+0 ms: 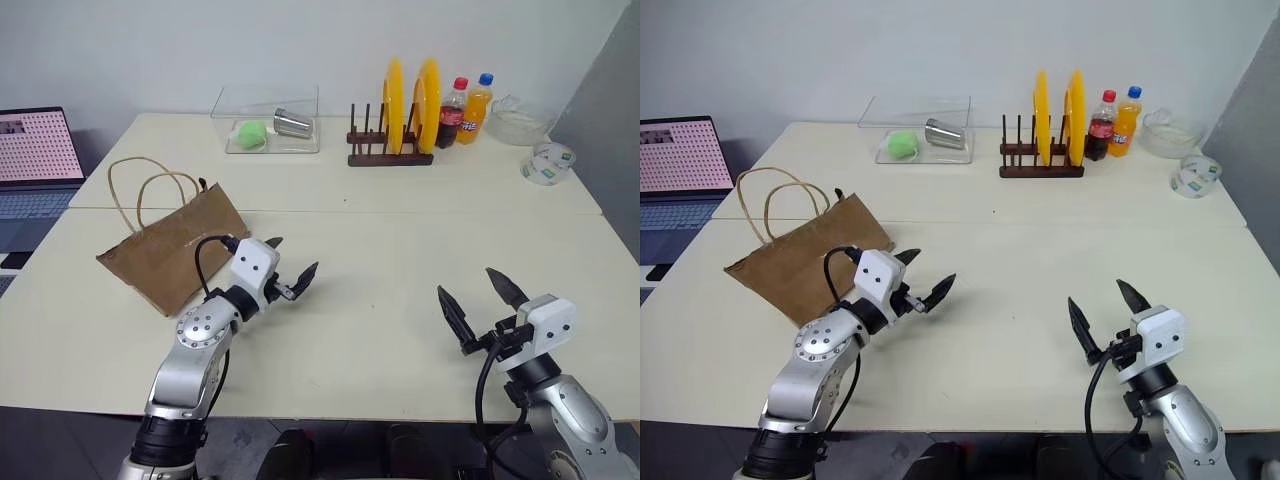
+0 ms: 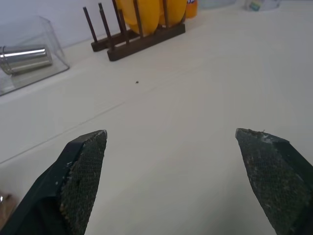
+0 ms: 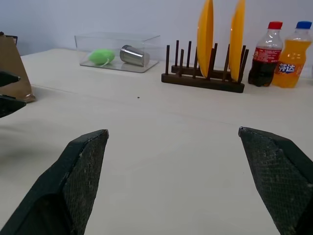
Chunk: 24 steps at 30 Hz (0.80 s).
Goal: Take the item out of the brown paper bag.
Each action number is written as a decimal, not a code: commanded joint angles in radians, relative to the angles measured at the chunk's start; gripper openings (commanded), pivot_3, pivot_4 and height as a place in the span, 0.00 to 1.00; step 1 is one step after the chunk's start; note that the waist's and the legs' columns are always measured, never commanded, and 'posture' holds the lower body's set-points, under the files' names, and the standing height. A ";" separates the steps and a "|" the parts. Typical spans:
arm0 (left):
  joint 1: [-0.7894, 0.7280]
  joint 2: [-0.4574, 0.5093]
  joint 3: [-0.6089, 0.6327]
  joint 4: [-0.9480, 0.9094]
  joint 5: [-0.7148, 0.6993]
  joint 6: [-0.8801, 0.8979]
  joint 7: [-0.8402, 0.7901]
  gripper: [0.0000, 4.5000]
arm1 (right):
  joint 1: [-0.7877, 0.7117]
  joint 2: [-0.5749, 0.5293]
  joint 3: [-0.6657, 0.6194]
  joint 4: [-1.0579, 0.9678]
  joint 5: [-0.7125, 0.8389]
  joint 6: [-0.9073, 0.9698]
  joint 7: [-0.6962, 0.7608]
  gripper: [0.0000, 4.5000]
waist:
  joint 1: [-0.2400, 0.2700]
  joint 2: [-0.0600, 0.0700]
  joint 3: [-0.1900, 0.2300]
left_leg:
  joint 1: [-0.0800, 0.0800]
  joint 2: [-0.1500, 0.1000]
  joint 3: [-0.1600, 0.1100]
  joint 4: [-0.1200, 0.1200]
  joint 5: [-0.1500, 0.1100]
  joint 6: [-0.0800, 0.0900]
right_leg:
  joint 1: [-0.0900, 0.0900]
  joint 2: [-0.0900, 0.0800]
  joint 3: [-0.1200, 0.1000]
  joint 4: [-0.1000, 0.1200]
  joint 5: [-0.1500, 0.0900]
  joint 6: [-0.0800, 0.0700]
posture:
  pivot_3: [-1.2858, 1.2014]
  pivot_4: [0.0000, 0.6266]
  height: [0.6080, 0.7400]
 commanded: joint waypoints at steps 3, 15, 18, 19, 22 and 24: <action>-0.046 -0.005 -0.002 0.041 0.006 -0.058 -0.007 0.99 | 0.011 0.013 -0.007 -0.044 -0.013 -0.018 -0.026 1.00 | 0.000 0.000 0.000 | 0.000 0.000 0.000 0.000 0.000 0.000 | 0.000 0.000 0.000 0.000 0.000 0.000 | 0.52 0.24 1.00; -0.077 0.007 0.016 0.060 0.027 -0.046 0.027 0.99 | -0.023 0.007 0.006 -0.017 0.001 0.014 -0.004 1.00 | -0.002 0.000 0.000 | 0.000 0.000 0.000 0.000 0.000 0.000 | 0.000 0.000 0.000 0.000 0.000 0.000 | 0.52 0.24 1.00; -0.067 0.014 0.016 0.039 0.037 -0.042 0.042 0.99 | -0.050 -0.007 0.013 -0.039 0.038 0.072 0.008 1.00 | -0.002 0.000 0.000 | 0.000 0.000 0.000 0.000 0.000 0.000 | 0.000 0.000 0.000 0.000 0.000 0.000 | 0.52 0.24 1.00; -0.056 0.017 0.029 0.018 0.039 -0.028 0.060 0.99 | -0.080 -0.022 0.018 -0.058 0.069 0.110 0.022 1.00 | -0.002 0.000 0.000 | 0.000 0.000 0.000 0.000 0.000 0.000 | 0.000 0.000 0.000 0.000 0.000 0.000 | 0.52 0.24 1.00; -0.025 0.029 0.080 -0.030 0.023 0.003 0.088 0.99 | -0.174 -0.072 0.037 -0.093 0.143 0.200 0.061 1.00 | -0.006 0.000 0.000 | 0.000 0.000 0.000 0.000 0.000 0.000 | 0.000 0.000 0.000 0.000 0.000 0.000 | 0.52 0.24 1.00; 0.008 0.041 0.137 -0.068 -0.007 0.020 0.093 0.99 | -0.261 -0.109 0.051 -0.096 0.195 0.251 0.101 1.00 | -0.012 0.000 0.000 | 0.000 0.001 0.001 0.000 0.000 0.000 | -0.001 0.000 0.001 0.000 0.000 0.000 | 0.52 0.24 1.00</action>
